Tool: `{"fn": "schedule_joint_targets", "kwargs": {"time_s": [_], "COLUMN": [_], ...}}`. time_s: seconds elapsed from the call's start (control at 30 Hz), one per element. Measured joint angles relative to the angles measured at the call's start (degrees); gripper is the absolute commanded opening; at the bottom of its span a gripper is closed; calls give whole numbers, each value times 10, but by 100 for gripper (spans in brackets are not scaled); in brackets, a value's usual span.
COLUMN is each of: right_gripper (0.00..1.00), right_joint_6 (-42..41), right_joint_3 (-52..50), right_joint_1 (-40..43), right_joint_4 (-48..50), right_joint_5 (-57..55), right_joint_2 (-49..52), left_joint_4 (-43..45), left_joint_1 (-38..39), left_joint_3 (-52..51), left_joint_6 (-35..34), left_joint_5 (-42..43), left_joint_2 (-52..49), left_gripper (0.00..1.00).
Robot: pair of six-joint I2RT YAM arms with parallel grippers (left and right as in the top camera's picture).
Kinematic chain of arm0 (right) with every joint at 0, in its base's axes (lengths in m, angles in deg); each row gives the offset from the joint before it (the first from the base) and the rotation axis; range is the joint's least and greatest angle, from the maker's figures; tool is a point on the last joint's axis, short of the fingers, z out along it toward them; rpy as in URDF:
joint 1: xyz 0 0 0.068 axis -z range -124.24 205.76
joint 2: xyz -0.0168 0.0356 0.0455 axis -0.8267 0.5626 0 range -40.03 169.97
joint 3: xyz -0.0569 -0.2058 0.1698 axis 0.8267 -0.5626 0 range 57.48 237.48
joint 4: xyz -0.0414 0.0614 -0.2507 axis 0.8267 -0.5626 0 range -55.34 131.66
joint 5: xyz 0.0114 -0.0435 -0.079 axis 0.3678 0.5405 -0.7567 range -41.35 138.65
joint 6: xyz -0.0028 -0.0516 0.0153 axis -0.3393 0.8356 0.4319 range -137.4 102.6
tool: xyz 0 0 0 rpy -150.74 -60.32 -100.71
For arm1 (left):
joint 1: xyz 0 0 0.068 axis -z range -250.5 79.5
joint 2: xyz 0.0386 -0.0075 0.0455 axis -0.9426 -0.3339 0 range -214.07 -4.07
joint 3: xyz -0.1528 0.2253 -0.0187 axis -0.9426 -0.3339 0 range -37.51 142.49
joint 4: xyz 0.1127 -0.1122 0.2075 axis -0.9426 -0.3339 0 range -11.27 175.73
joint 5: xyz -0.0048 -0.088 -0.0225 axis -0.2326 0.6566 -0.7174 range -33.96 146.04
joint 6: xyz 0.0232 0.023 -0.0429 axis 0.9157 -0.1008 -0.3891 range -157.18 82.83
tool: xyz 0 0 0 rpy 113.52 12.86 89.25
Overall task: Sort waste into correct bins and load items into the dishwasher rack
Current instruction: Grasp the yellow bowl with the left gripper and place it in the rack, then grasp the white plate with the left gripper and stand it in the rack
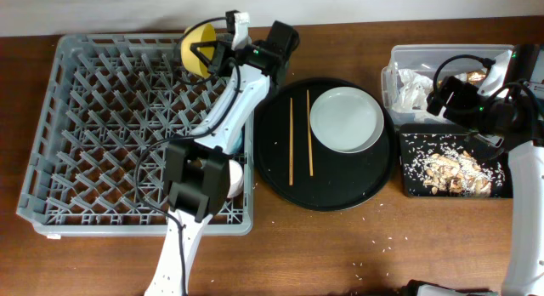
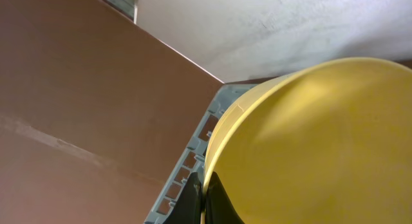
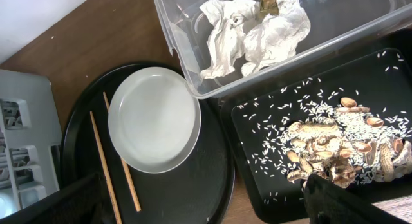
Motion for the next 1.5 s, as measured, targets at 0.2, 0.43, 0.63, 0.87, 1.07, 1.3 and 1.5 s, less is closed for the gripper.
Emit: {"fn": "schedule_joint_targets", "kwargs": {"time_s": [0.2,0.43,0.63,0.87,1.07,1.3,1.5], "right_gripper": [98,98,98,99,99,98,98], "right_joint_6": [0,0,0,0,0,0,0], "right_joint_3": [0,0,0,0,0,0,0], "right_joint_1": [0,0,0,0,0,0,0], "right_joint_4": [0,0,0,0,0,0,0], "right_joint_5": [0,0,0,0,0,0,0], "right_joint_2": [0,0,0,0,0,0,0], "left_joint_4": [-9,-11,-13,-75,-54,-36,-22], "left_joint_1": [22,24,71,70,78,101,114], "left_joint_3": [0,-15,-22,23,2,-17,-17], "left_joint_6": [3,2,22,53,18,-128,-151], "left_joint_5": [27,24,107,432,886,927,928], "left_joint_2": [-15,-15,-15,42,104,-23,-48], "left_gripper": [0,24,68,81,64,42,14]}}
